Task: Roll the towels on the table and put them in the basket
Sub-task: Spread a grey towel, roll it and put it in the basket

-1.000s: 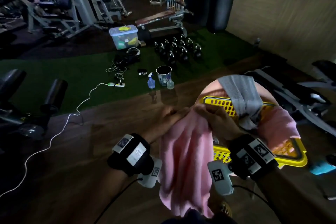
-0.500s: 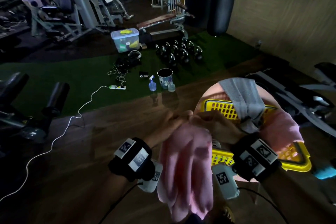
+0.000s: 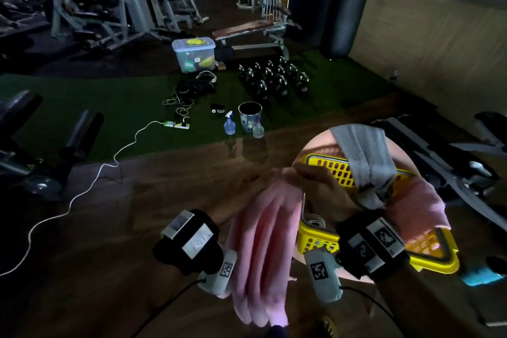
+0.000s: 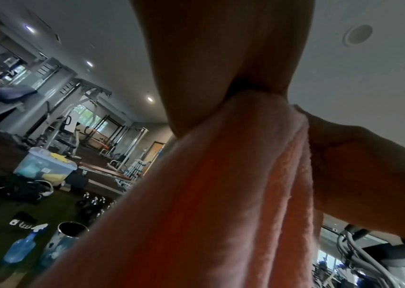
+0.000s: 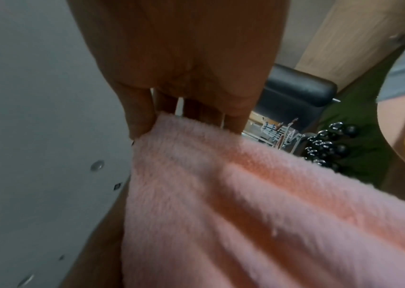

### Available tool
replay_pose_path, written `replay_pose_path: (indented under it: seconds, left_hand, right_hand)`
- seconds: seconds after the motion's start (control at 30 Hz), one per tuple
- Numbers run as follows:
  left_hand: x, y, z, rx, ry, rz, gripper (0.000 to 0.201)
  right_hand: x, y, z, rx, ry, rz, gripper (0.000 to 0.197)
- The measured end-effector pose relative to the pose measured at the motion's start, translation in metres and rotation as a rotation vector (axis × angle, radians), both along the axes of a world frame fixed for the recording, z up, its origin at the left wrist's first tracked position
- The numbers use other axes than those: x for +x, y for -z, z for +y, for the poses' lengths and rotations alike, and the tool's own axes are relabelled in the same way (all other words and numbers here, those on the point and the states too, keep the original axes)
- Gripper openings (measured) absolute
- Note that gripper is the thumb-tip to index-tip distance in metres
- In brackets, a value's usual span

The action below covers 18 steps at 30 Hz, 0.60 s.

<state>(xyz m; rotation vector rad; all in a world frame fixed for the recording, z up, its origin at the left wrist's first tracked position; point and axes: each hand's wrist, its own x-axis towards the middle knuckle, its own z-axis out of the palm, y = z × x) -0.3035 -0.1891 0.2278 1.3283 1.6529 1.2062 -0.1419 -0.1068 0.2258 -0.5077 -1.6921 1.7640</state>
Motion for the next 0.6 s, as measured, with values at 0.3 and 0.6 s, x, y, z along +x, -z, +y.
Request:
replay_pose_path:
  seconds: [0.3,0.6]
  left_hand:
    - [-0.009,-0.018,0.007,0.069,0.109,-0.105,0.050]
    - [-0.018,-0.012,0.006,0.100,0.067,-0.131,0.037]
  right_hand:
    - [-0.010,0.002,-0.007,0.230,-0.134,-0.220,0.054]
    - [-0.016,-0.001,-0.006,0.251,-0.219,-0.314,0.010]
